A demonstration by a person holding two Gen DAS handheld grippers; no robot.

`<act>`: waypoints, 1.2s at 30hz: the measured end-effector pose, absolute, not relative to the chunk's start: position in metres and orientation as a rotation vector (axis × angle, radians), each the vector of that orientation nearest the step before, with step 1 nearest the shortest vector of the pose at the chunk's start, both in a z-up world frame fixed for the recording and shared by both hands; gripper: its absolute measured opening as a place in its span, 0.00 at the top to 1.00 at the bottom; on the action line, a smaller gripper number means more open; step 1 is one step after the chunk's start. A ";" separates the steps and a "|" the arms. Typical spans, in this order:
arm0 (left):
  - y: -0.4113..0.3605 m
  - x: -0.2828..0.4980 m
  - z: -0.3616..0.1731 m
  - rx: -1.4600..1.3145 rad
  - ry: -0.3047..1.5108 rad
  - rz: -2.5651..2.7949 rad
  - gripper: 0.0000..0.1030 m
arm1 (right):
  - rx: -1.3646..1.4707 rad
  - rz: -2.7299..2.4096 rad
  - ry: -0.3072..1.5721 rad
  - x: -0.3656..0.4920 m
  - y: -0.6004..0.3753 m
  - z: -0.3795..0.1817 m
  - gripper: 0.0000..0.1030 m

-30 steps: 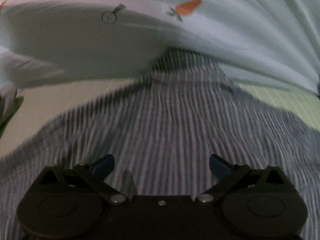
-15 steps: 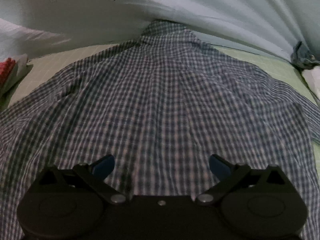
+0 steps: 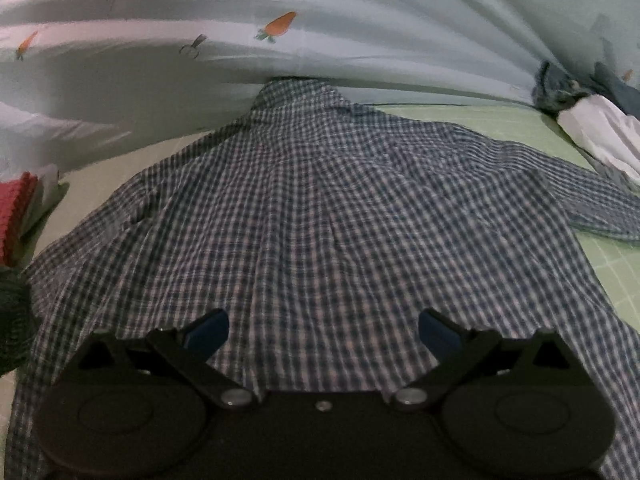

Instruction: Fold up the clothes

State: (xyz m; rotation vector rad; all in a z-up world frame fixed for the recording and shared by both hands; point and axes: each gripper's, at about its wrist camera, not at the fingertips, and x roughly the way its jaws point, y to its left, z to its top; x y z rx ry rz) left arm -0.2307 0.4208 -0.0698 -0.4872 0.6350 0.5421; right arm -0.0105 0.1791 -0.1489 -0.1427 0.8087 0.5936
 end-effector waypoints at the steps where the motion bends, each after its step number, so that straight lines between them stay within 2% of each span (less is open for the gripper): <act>1: 0.412 -0.223 -0.071 -0.469 0.649 0.503 0.80 | -0.135 0.588 0.812 -0.011 0.176 -0.149 0.01; 3: 0.400 -0.211 -0.075 -0.448 0.697 0.490 0.60 | -0.139 0.565 0.812 -0.011 0.172 -0.149 0.01; 5: 0.395 -0.204 -0.080 -0.441 0.740 0.504 0.19 | -0.147 0.559 0.808 -0.010 0.170 -0.148 0.00; 7: 0.396 -0.203 -0.083 -0.436 0.758 0.520 0.11 | -0.144 0.555 0.805 -0.009 0.168 -0.148 0.00; 14: 0.412 -0.218 -0.096 -0.440 0.858 0.682 0.04 | -0.132 0.577 0.811 -0.008 0.173 -0.147 0.00; 22: 0.433 -0.239 -0.132 -0.494 1.049 0.801 0.03 | -0.096 0.661 0.900 -0.014 0.208 -0.144 0.01; 25: 0.439 -0.244 -0.141 -0.526 1.074 0.808 0.03 | -0.050 0.770 0.955 -0.017 0.228 -0.147 0.07; 27: 0.442 -0.246 -0.143 -0.529 1.082 0.811 0.03 | -0.019 0.841 0.984 -0.022 0.242 -0.148 0.15; 30: 0.443 -0.245 -0.145 -0.526 1.090 0.815 0.03 | 0.031 0.927 1.006 -0.030 0.262 -0.146 0.20; 36: 0.443 -0.238 -0.156 -0.530 1.127 0.808 0.03 | 0.032 0.993 1.035 -0.046 0.301 -0.142 0.21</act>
